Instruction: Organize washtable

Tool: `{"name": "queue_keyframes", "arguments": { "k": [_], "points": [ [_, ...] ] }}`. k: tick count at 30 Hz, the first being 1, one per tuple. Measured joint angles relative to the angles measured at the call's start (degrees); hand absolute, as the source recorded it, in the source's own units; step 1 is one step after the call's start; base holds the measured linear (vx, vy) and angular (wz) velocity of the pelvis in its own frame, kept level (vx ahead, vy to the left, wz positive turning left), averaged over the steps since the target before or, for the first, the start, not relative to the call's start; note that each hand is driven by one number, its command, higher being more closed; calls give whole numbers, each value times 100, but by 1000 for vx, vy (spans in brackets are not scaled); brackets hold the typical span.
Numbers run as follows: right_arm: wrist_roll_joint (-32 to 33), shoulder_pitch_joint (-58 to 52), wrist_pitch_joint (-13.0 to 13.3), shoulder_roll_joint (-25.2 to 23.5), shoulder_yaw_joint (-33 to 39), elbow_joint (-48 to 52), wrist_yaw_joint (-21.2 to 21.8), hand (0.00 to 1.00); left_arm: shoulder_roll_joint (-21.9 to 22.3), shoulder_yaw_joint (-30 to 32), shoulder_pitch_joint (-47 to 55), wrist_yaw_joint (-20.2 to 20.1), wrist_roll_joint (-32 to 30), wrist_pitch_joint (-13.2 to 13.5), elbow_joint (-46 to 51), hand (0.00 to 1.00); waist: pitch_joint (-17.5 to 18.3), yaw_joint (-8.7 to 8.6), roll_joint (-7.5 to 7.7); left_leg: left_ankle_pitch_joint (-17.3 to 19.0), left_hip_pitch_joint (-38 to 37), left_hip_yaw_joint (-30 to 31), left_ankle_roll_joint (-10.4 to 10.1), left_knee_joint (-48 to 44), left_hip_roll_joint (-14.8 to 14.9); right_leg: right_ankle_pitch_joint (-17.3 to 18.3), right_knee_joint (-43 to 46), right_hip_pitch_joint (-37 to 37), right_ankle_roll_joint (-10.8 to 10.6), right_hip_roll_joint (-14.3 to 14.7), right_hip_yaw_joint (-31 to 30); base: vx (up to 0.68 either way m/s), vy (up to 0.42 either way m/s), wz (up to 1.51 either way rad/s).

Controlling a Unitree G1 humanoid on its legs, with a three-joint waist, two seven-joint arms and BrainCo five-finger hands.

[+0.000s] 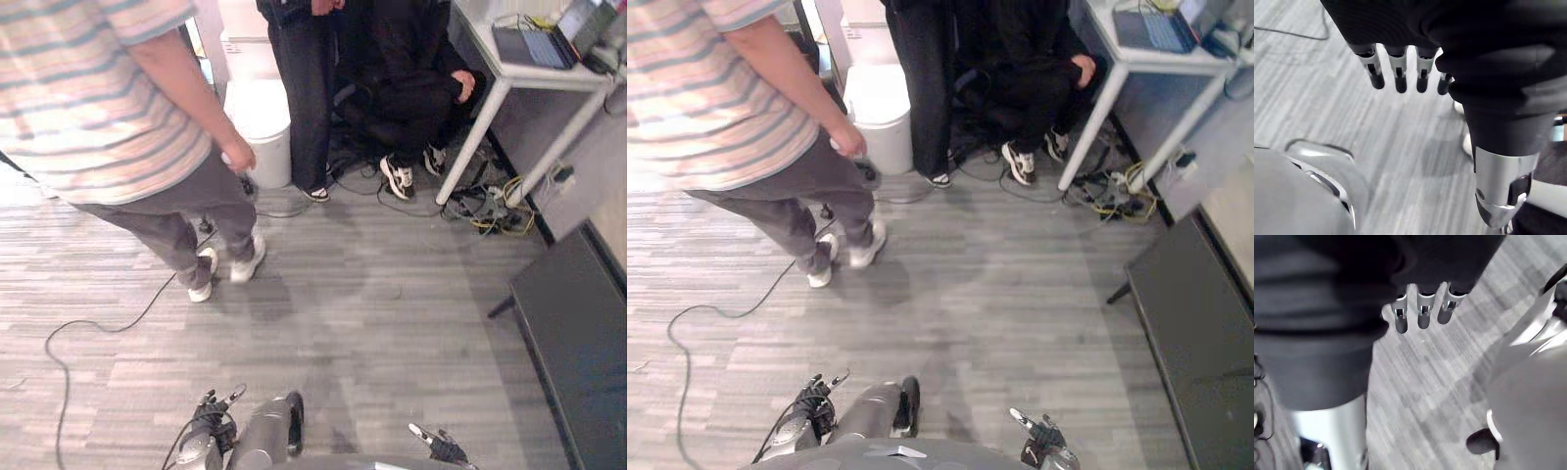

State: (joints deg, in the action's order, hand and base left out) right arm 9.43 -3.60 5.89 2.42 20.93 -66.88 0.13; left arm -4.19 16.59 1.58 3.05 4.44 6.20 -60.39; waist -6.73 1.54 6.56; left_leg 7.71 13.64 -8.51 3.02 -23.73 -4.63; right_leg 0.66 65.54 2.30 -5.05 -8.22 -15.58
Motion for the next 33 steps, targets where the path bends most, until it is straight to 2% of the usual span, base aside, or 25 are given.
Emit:
{"name": "queue_keyframes", "arguments": {
  "k": [1,3,4,5,6,7,8,9,10,11,12,13,14,15,16,17,18,19,21,22,28,29,30,32,33],
  "points": [
    [40,-32,7,99,-28,52,26,0,47,-449,0,-24,-54,-16,-24,0,-92,-55,-287,19,-841,43,30,550,109,815,167,611,167,212,459,-324,-172,-36],
    [2,-46,21,241,-85,165,41,0,14,-771,-10,-29,-61,-16,-45,0,-179,-137,-543,21,-1499,183,34,1010,209,1285,-473,1107,198,571,715,-494,-174,-5],
    [3,-71,14,257,-53,170,44,0,74,-850,-94,-48,-55,16,-41,0,-178,-222,-556,22,-1839,263,32,1266,223,1424,-1627,1359,158,698,844,-764,-215,50],
    [4,-114,9,244,-62,168,42,0,92,-855,-239,-58,-50,43,-7,0,-184,-261,-521,145,-2087,319,37,1459,209,1323,-2967,1565,78,703,1002,-832,-206,72],
    [6,-189,7,228,-80,160,51,0,113,-888,-312,-68,-48,84,31,0,-181,-278,-498,350,-2229,420,-61,1574,184,1000,-4006,1638,14,711,1006,-703,-173,69],
    [22,-254,9,199,-76,160,63,0,140,-907,-329,-75,-47,102,55,0,-147,-286,-455,524,-2326,471,-120,1648,155,714,-4680,1677,6,708,976,-437,-221,66],
    [50,-334,2,141,-80,116,93,0,166,-932,-281,-81,-55,119,36,0,-113,-296,-411,762,-2568,606,-202,1675,129,-169,-4678,1669,116,720,891,83,-189,43],
    [127,-430,3,208,-20,119,118,0,277,-891,-144,-94,-67,112,2,0,-37,-281,-563,884,-2725,679,-310,1428,283,50,-4319,1662,431,896,917,350,-188,23],
    [161,-420,7,193,-3,124,112,0,327,-750,-78,-107,-96,102,-2,0,1,-276,-583,878,-2619,675,-320,1093,305,174,-4261,1618,471,889,916,618,-134,0],
    [266,-417,21,202,-44,188,122,0,437,-468,-14,-105,-105,78,91,0,5,-271,-669,770,-2044,600,-501,-315,414,300,-4337,1385,549,901,1032,398,-133,3],
    [294,-414,23,215,-76,209,118,0,468,-353,3,-108,-109,80,107,0,-11,-266,-697,595,-1748,545,-744,-1003,471,355,-4417,1257,606,899,1050,349,-150,8],
    [299,-399,9,252,-94,202,119,0,520,-264,6,-108,-102,78,107,0,-19,-236,-756,353,-1218,509,-948,-2186,672,418,-4622,934,696,910,1097,291,-125,13],
    [300,-404,6,237,-52,200,116,0,548,-202,1,-119,-95,95,98,0,-72,-241,-755,481,-998,372,-846,-2644,869,462,-4842,476,766,888,1171,317,-115,12],
    [301,-408,10,229,-31,199,118,0,541,-186,1,-128,-91,108,103,0,-88,-240,-734,562,-983,291,-822,-2633,936,474,-4947,242,784,851,1182,389,-80,9],
    [302,-391,22,198,135,195,120,0,504,-185,1,-150,-98,138,106,0,-133,-232,-628,678,-1010,91,-775,-2148,984,491,-5103,-131,806,723,1188,289,-38,1],
    [303,-357,34,192,231,185,120,0,509,-185,2,-161,-99,143,106,0,-131,-234,-630,699,-1018,16,-810,-1701,987,502,-5114,-223,788,663,1185,82,-70,-11],
    [301,-307,85,218,369,183,123,0,556,-179,16,-169,-105,142,87,0,-83,-234,-700,351,-1025,-104,-798,-578,1015,590,-5051,-244,666,601,1188,-174,-58,-11],
    [301,-297,116,324,412,207,124,0,636,-196,29,-165,-143,140,52,0,-49,-241,-923,-572,-866,-114,-809,251,1175,810,-4994,-256,507,682,1187,-199,-45,-17],
    [301,-302,89,308,420,141,115,0,586,-315,-37,-170,-140,116,-75,0,20,-258,-965,-375,-1003,-75,-738,653,1036,999,-5072,-217,466,571,1191,49,40,6],
    [352,-423,91,255,175,100,174,0,17,-1224,77,-269,-273,126,-476,0,72,-273,-679,-899,-1793,196,-799,2754,796,1328,-5042,-45,402,570,1501,71,39,15],
    [351,-420,91,250,174,95,175,0,1,-1220,78,-272,-273,125,-481,0,112,-273,-692,-899,-1795,191,-800,2760,798,1327,-5045,-47,402,570,1503,0,0,0],
    [348,-423,89,250,175,71,174,0,0,-1204,80,-273,-273,123,-489,0,121,-274,-622,-900,-1799,188,-800,2784,803,1323,-5057,-49,399,572,1508,0,0,0],
    [342,-388,90,250,176,-21,176,0,-15,-1199,80,-281,-272,118,-491,0,151,-273,-657,-901,-1855,187,-802,2799,806,1317,-5074,-112,394,574,1510,0,0,0],
    [327,-366,61,245,175,-111,175,0,-22,-1190,81,-284,-275,112,-506,0,123,-272,-574,-902,-1967,175,-803,2858,818,1292,-5106,-236,370,579,1512,6,5,-2],
    [290,-344,8,234,174,-116,179,0,-29,-1168,80,-295,-275,102,-535,0,144,-269,-610,-903,-2065,131,-805,2887,832,1259,-5134,-326,345,571,1486,-3,24,-12]
  ]
}}
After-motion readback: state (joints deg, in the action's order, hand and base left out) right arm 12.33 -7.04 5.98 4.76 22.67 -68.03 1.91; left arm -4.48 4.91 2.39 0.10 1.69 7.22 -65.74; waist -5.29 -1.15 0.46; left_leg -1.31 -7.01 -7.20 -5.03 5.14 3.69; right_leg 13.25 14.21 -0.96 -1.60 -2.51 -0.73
